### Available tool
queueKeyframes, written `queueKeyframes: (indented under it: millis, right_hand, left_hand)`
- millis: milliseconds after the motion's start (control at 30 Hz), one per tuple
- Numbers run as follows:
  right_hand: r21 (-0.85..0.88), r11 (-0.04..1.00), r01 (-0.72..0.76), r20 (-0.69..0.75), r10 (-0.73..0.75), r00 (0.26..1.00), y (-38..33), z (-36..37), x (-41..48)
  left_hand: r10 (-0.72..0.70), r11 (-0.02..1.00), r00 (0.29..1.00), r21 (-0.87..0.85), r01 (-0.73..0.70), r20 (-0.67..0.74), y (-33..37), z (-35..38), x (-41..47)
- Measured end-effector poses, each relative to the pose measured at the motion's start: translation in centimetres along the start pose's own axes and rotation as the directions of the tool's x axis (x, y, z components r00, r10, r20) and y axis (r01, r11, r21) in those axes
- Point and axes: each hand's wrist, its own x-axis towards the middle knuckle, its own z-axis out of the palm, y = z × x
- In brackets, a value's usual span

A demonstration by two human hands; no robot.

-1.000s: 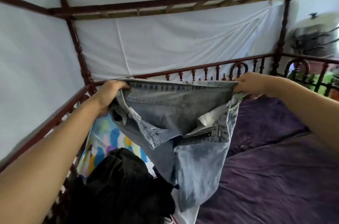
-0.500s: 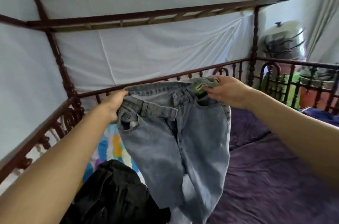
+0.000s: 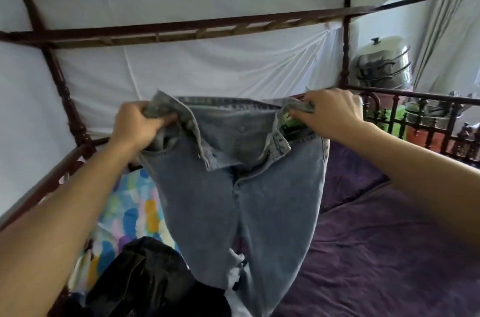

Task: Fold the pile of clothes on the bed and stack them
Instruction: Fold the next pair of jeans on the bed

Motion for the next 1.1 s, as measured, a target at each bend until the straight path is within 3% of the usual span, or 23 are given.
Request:
queueKeyframes:
  millis: [133,200,300,400,467,767,900,1100]
  right_hand:
    - [-0.031,0.999,0.031,-0.086,-0.034,0.996,-0.4,-4.8,2.3]
    - [0.022,1.000,0.013,-0.064,-0.012,0.998,0.5,-6.5,3.4]
    - [0.250,0.967,-0.058,0.050,0.047,0.998,2.7,-6.7,3.6]
    - [0.447,0.872,-0.196,0.229,0.101,0.968,6.4,-4.1,2.3]
    - [0.453,0.850,-0.271,0.303,0.139,0.943,9.7,-1.3,0.8]
    - [0.233,0.888,-0.397,0.518,0.232,0.823,28.8,11.5,-5.8]
    - [0.135,0.874,-0.466,0.647,0.278,0.710,39.5,15.2,-6.9]
    - [-0.012,0.828,-0.560,0.663,0.426,0.616,52.9,19.7,-9.1]
  left_hand:
    - [-0.041,0.971,0.977,-0.239,-0.011,-0.208,4.3,-1.4,5.3]
    - [0.034,0.974,0.957,-0.205,-0.097,-0.289,6.6,-1.3,7.7]
    - [0.180,0.974,0.937,-0.078,-0.212,-0.298,8.7,1.6,10.5]
    - [0.189,0.981,0.956,0.004,-0.193,-0.224,8.9,8.3,11.7]
    - [0.135,0.991,0.980,0.010,-0.135,-0.149,8.6,13.8,11.2]
    - [0.058,0.996,0.979,0.060,-0.071,0.198,10.0,40.9,8.0]
    - [0.021,0.991,0.935,0.117,-0.067,0.355,13.2,53.8,5.8]
    - [-0.069,0.980,0.862,0.198,-0.037,0.503,15.8,68.6,2.4]
